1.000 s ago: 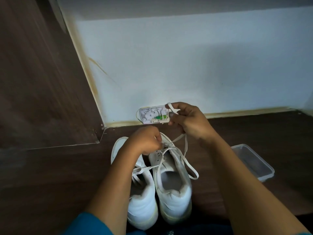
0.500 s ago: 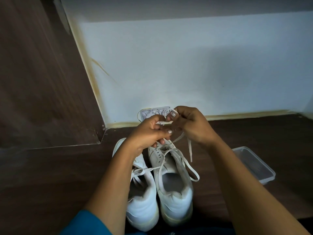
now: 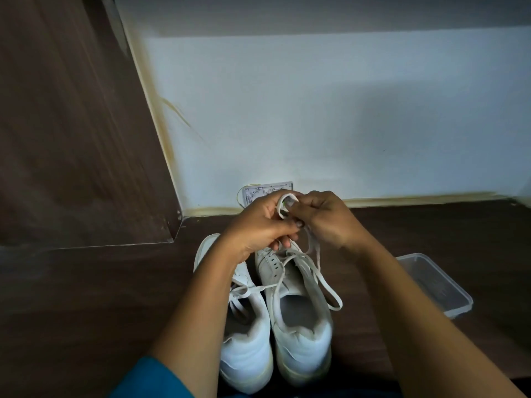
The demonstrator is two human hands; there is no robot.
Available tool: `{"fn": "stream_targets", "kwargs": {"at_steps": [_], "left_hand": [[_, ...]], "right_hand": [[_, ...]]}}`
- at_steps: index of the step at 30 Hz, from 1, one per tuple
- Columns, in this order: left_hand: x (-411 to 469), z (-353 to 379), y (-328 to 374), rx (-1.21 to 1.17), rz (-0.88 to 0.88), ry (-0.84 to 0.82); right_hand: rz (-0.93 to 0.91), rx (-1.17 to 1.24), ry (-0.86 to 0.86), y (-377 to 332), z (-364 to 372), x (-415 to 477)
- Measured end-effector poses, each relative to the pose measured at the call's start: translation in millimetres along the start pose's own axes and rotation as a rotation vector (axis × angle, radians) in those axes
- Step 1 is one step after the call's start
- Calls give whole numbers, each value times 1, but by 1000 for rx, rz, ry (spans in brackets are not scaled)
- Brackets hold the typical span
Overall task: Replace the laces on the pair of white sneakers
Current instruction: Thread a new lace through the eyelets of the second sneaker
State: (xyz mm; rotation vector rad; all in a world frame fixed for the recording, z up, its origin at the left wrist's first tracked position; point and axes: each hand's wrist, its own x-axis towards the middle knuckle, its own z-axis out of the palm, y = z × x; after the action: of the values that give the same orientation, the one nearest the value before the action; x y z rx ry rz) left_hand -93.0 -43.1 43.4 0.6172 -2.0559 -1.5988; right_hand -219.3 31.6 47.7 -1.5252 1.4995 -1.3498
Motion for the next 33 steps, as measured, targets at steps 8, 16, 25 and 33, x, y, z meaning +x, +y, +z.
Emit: {"fn": "stream_targets", "kwargs": {"at_steps": [8, 16, 25, 33], "left_hand": [[6, -4, -6, -87, -28, 287], [11, -1, -24, 51, -219, 144], [5, 3, -23, 590, -508, 136], [8, -5, -26, 377, -580, 181]], "right_hand": [[55, -52, 256, 6, -13, 5], [-36, 1219, 295, -6, -31, -2], [131, -90, 365, 4, -13, 1], [267, -403, -27, 17, 10, 5]]}}
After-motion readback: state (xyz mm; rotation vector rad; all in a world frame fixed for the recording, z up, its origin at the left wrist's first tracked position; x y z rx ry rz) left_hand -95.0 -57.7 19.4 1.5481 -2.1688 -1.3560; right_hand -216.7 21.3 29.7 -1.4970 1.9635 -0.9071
